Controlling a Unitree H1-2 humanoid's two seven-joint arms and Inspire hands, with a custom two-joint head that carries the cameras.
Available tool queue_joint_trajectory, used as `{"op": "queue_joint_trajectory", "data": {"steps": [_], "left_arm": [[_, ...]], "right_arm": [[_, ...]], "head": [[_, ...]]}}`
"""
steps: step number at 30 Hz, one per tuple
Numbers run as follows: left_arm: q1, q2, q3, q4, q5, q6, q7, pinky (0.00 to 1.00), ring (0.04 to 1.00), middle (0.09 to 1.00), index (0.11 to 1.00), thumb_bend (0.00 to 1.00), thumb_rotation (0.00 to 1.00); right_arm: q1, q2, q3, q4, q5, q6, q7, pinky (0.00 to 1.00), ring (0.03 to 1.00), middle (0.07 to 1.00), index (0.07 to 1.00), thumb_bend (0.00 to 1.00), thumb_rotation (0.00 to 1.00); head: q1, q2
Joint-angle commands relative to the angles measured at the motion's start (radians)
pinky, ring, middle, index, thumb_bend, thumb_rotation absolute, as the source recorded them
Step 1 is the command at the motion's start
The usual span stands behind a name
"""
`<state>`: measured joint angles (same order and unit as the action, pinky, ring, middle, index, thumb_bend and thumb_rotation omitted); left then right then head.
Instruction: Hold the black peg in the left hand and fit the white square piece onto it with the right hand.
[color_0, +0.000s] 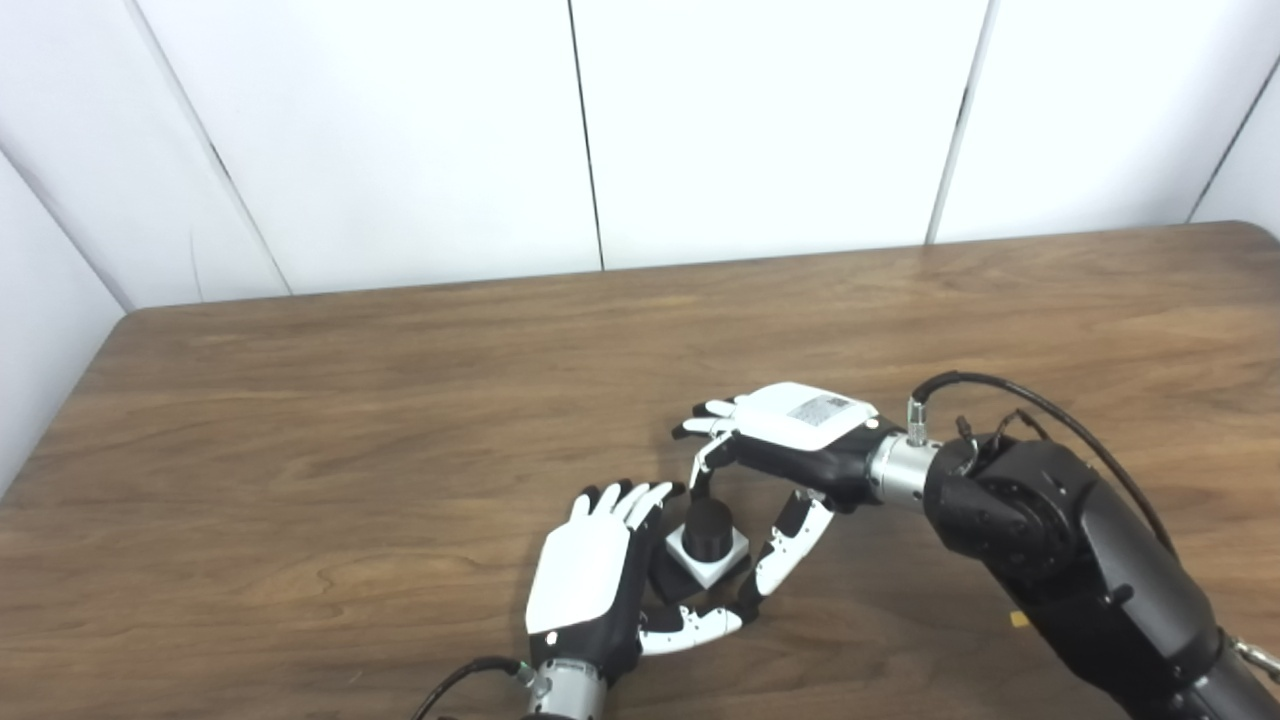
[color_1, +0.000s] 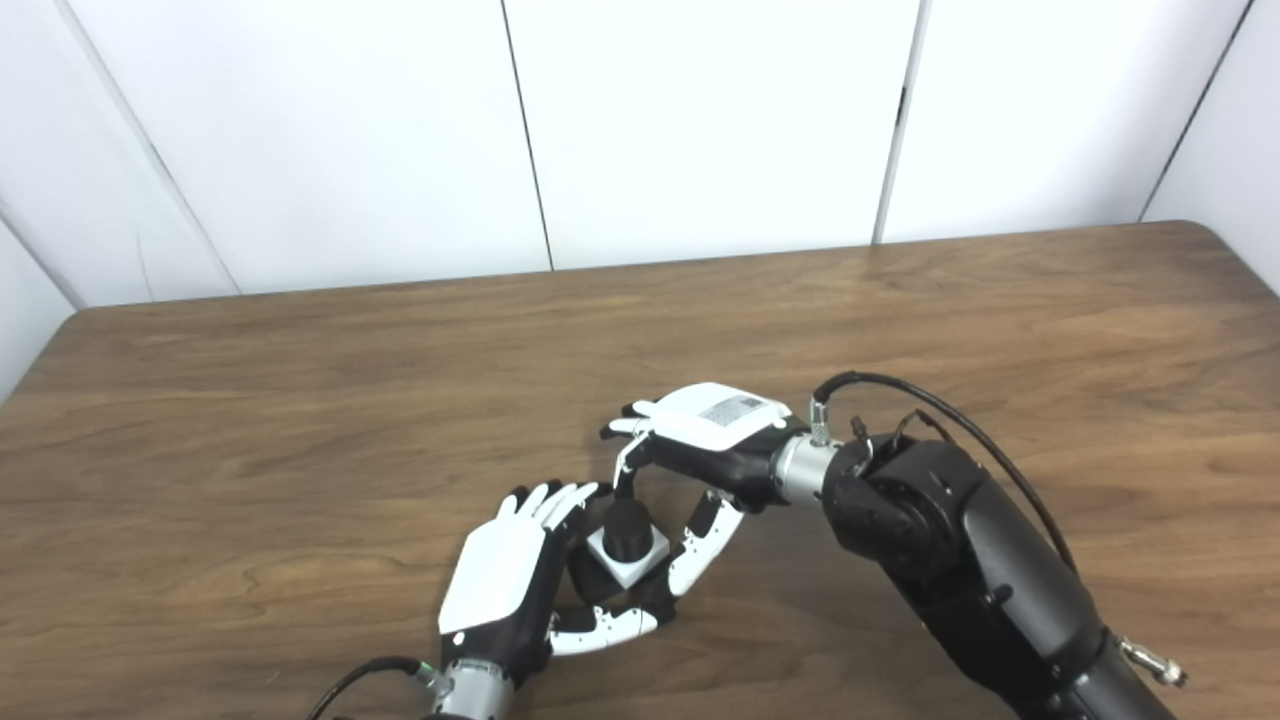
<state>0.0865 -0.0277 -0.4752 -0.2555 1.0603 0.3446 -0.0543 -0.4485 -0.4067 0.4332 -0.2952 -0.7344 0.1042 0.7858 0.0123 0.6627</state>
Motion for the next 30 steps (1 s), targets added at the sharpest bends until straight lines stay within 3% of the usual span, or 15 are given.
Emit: {"op": "queue_joint_trajectory", "data": {"steps": [1,10,16,25,30], "left_arm": [[-0.006,0.005,0.010,-0.035,0.002,-0.017,0.019,1.00,0.965,0.938,0.922,0.98,0.57],[-0.016,0.016,0.033,-0.036,0.014,-0.031,0.040,1.00,0.988,0.972,0.955,0.98,0.60],[-0.026,0.022,0.059,-0.061,0.023,-0.026,0.039,1.00,1.000,0.978,0.971,0.97,0.61],[-0.044,0.040,0.151,-0.122,-0.008,-0.026,0.032,1.00,0.988,0.993,0.999,0.99,0.71],[-0.026,0.070,0.231,-0.144,-0.119,-0.076,0.067,1.00,0.989,0.999,1.000,0.98,0.81]], "right_arm": [[-0.042,-0.003,-0.021,-0.007,0.001,0.009,-0.011,1.00,1.000,0.955,0.661,0.99,0.44],[-0.037,0.000,-0.058,-0.005,0.012,0.013,-0.040,1.00,1.000,0.954,0.682,0.99,0.43],[-0.027,-0.004,-0.105,-0.020,0.042,0.023,-0.048,1.00,1.000,0.964,0.736,0.94,0.50],[0.006,-0.033,-0.194,-0.054,0.065,0.071,-0.072,1.00,1.000,0.987,0.872,0.96,0.51],[0.045,-0.058,-0.256,-0.065,0.109,0.084,-0.102,0.98,1.000,0.991,0.901,1.00,0.55]], "head": [[0.002,-0.002],[0.001,-0.013],[0.000,-0.015],[-0.008,-0.025],[-0.027,-0.030]]}}
